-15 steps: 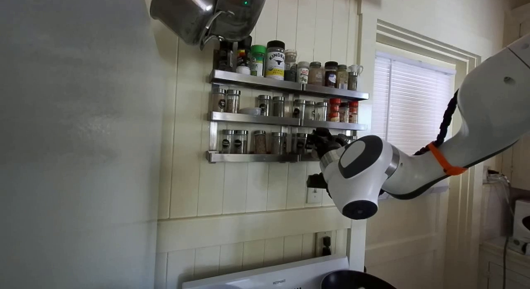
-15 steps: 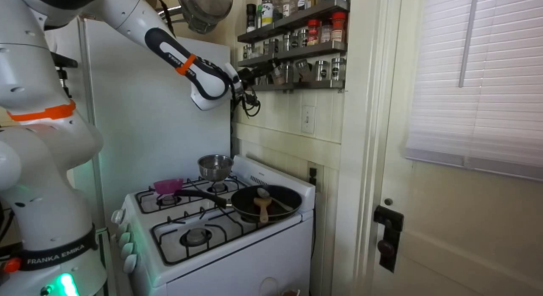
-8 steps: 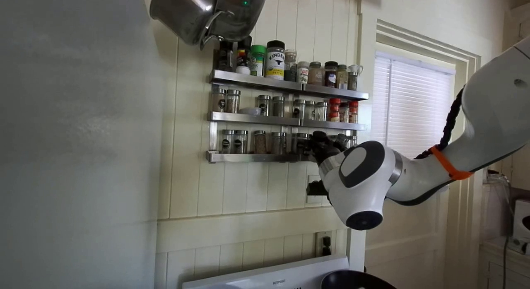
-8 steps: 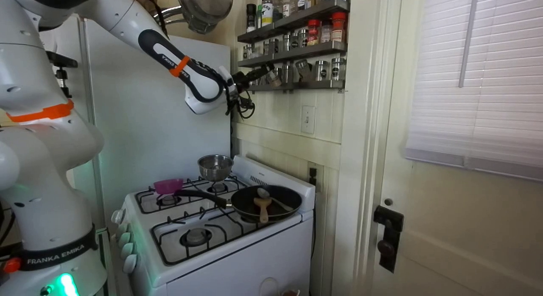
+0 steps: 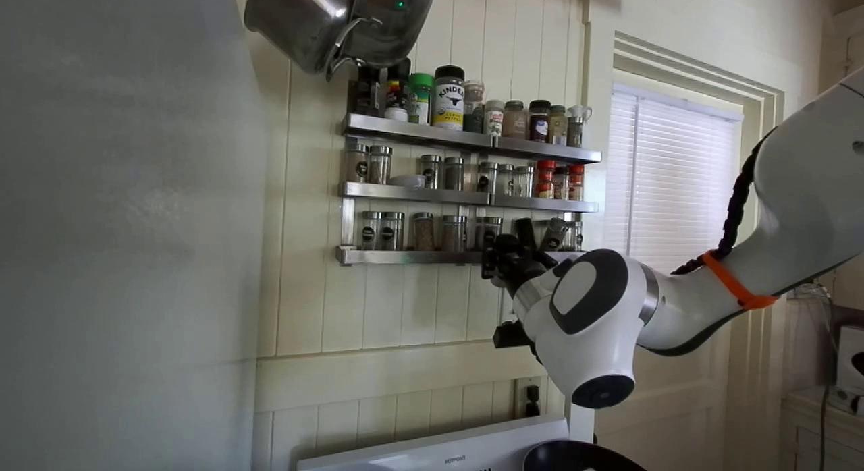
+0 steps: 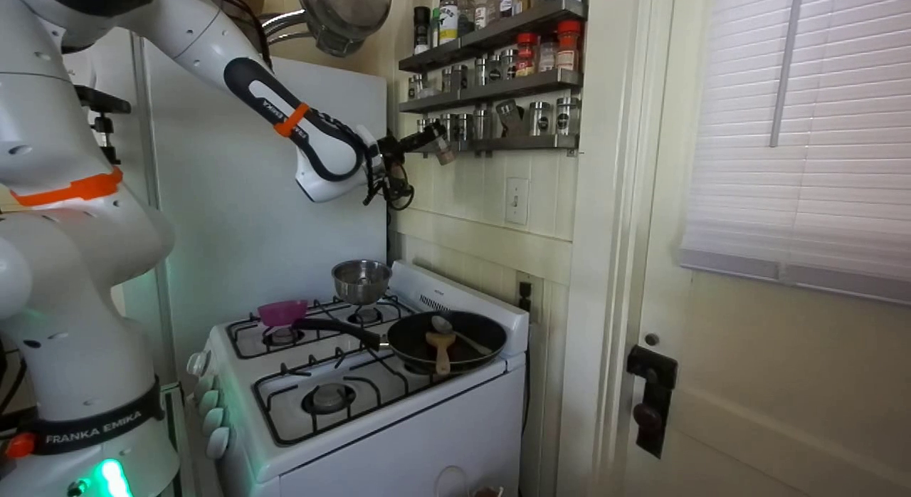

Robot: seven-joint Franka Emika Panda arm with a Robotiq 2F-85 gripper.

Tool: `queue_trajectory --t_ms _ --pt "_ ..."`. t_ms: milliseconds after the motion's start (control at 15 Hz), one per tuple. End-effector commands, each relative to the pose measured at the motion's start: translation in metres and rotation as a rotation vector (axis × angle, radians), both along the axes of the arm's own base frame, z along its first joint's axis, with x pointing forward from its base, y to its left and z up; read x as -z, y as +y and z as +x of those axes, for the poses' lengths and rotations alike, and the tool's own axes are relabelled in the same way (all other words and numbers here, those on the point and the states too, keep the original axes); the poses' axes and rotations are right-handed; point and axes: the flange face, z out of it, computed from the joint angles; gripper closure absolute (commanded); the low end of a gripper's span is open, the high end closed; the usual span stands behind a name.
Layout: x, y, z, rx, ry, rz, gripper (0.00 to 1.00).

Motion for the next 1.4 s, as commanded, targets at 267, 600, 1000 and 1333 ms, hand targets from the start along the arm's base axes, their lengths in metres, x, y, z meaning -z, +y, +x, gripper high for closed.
queue_trajectory --t_ms 267,600,1000,1333 --pt "-0.015 0.003 -0.019 -0.010 -0.118 -0.085 0.75" --pt "-0.036 -0.015 -0.018 0.043 -0.185 -0.097 0.75" --pt "-0.047 -0.033 -0.007 0.102 -0.178 -0.092 0.75" --pt "-0.048 -0.034 -0.006 0.108 -0.177 -0.094 0.50"
